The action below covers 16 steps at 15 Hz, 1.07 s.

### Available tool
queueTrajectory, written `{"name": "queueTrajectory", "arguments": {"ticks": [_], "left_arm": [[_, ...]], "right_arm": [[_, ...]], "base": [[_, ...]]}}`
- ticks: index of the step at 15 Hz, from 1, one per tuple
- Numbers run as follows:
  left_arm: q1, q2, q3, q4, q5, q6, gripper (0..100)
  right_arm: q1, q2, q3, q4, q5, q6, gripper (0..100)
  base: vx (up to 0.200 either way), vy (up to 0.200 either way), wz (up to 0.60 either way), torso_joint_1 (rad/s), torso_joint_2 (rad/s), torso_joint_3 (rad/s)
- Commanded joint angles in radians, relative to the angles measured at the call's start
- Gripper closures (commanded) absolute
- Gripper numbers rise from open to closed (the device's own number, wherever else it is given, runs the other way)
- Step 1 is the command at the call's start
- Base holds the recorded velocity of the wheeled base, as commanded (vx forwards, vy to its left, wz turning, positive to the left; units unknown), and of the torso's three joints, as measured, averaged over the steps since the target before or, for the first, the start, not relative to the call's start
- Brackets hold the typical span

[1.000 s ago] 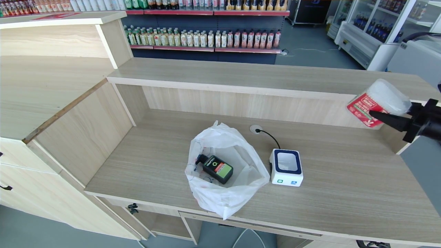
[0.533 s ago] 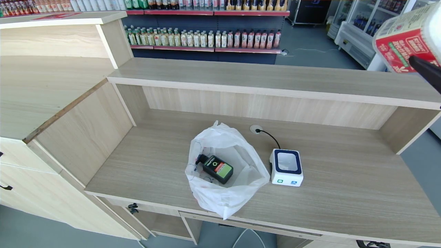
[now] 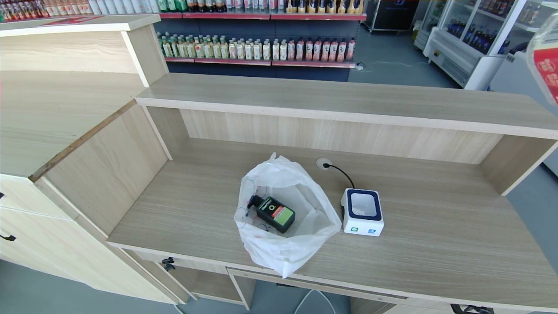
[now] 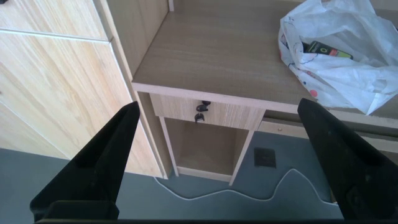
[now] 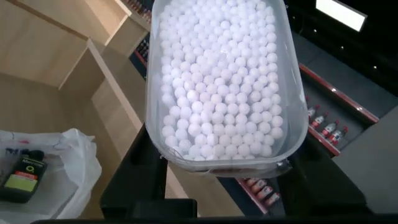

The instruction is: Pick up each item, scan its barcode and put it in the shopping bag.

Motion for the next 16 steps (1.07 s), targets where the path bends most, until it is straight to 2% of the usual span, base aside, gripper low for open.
{"name": "queueTrajectory", "arguments": {"ticks": [1, 3, 5, 7, 9, 11, 16], "left_arm": [[0.001, 0.0, 0.0, 0.0, 0.0, 0.0, 0], [0.001, 0.0, 0.0, 0.0, 0.0, 0.0, 0], [-0.001, 0.0, 0.0, 0.0, 0.0, 0.0, 0], [0.001, 0.0, 0.0, 0.0, 0.0, 0.0, 0], [0.001, 0.0, 0.0, 0.0, 0.0, 0.0, 0], [0.001, 0.0, 0.0, 0.0, 0.0, 0.0, 0], [0.001, 0.0, 0.0, 0.0, 0.0, 0.0, 0]], "right_arm": [[0.008, -0.209, 0.165, 0.017, 0.014, 0.005, 100], [0.008, -0.22, 0.163, 0.018, 0.034, -0.001, 100], [0.007, -0.212, 0.162, 0.037, 0.121, 0.001, 100], [0.023, -0.208, 0.154, 0.116, 0.245, 0.002, 100], [0.089, -0.203, 0.171, 0.156, 0.315, 0.004, 100], [0.175, -0.154, 0.163, 0.187, 0.341, -0.002, 100], [0.367, 0.038, 0.008, 0.181, 0.344, -0.021, 100]], "base": [[0.0, 0.0, 0.0, 0.0, 0.0, 0.0], [0.0, 0.0, 0.0, 0.0, 0.0, 0.0], [0.0, 0.0, 0.0, 0.0, 0.0, 0.0], [0.0, 0.0, 0.0, 0.0, 0.0, 0.0], [0.0, 0.0, 0.0, 0.0, 0.0, 0.0], [0.0, 0.0, 0.0, 0.0, 0.0, 0.0], [0.0, 0.0, 0.0, 0.0, 0.0, 0.0]]}}
